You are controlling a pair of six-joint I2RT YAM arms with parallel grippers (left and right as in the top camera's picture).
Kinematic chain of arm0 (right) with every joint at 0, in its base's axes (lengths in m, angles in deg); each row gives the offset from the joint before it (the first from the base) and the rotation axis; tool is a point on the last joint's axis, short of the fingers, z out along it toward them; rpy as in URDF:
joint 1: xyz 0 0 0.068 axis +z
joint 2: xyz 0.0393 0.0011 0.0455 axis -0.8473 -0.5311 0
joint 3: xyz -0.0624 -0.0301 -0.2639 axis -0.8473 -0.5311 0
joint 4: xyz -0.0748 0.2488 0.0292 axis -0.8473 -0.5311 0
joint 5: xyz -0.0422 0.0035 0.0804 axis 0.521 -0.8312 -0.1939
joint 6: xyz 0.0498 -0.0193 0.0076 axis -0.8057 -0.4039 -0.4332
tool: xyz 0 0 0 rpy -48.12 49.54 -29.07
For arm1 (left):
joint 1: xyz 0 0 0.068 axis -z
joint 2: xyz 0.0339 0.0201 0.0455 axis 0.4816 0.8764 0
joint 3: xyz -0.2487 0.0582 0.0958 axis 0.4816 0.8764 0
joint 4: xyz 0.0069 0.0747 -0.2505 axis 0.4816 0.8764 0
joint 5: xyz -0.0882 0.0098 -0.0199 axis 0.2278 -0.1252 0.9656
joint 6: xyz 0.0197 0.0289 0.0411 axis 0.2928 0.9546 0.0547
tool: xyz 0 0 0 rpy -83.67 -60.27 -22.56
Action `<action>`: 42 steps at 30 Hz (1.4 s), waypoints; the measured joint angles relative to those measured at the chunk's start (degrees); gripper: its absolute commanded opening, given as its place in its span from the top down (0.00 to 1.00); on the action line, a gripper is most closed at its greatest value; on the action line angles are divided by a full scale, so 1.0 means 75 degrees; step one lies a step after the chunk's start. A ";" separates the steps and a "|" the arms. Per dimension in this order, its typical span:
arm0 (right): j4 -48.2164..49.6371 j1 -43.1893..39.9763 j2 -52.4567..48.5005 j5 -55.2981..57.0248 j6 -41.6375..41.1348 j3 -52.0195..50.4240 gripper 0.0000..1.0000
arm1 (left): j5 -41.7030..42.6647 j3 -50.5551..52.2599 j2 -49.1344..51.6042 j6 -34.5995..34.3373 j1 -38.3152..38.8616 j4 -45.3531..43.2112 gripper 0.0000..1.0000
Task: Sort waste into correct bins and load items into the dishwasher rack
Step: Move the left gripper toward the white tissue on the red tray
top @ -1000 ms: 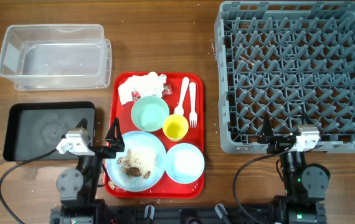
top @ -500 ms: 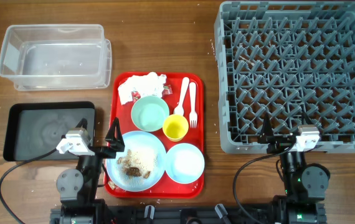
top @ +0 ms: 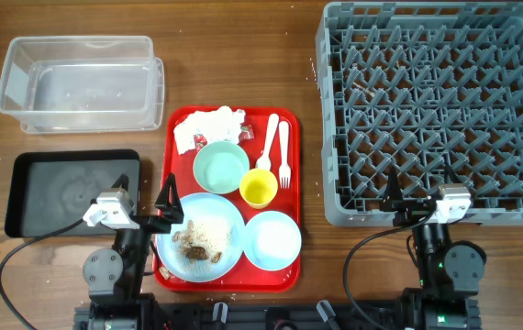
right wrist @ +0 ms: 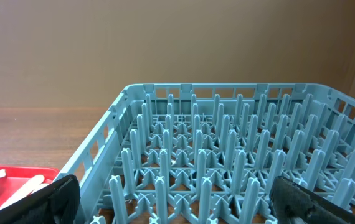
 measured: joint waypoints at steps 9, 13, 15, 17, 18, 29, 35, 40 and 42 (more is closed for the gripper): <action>-0.0003 0.0000 0.0000 0.0000 0.0000 0.0000 0.00 | 0.0000 0.0000 0.0000 0.0000 0.0000 0.0000 0.00; -0.0003 0.0000 0.0000 0.0000 0.0000 0.0000 0.00 | 0.0000 0.0000 0.0000 0.0000 0.0000 0.0000 0.00; 0.0000 0.0000 0.0000 0.0000 0.0000 0.0000 0.00 | 0.0000 0.0000 0.0000 0.0000 0.0000 0.0000 0.00; 0.0000 0.0000 0.0000 0.0000 0.0000 0.0000 0.00 | 0.0000 0.0000 0.0000 0.0003 0.0000 0.0000 0.00; -0.0003 0.0000 0.0000 0.0000 0.0000 0.0000 0.00 | 0.0000 0.0000 0.0000 0.0000 0.0000 0.0000 0.00; -0.0003 0.0000 0.0000 0.0000 0.0000 0.0000 0.00 | 0.0000 0.0000 0.0000 0.0000 0.0000 0.0000 0.00; 0.0000 0.0000 0.0000 0.0000 0.0000 0.0000 0.00 | 0.0044 0.0000 0.0000 -0.0023 0.0000 -0.0003 0.00; -0.0003 0.0000 0.0000 0.0000 0.0000 0.0000 0.00 | 0.0720 0.0000 0.0000 -0.1145 0.0000 -0.0076 0.00; 0.0000 0.0000 0.0000 0.0000 0.0000 0.0000 0.00 | 0.1075 0.0000 0.0000 -0.1687 0.0000 -0.0114 0.00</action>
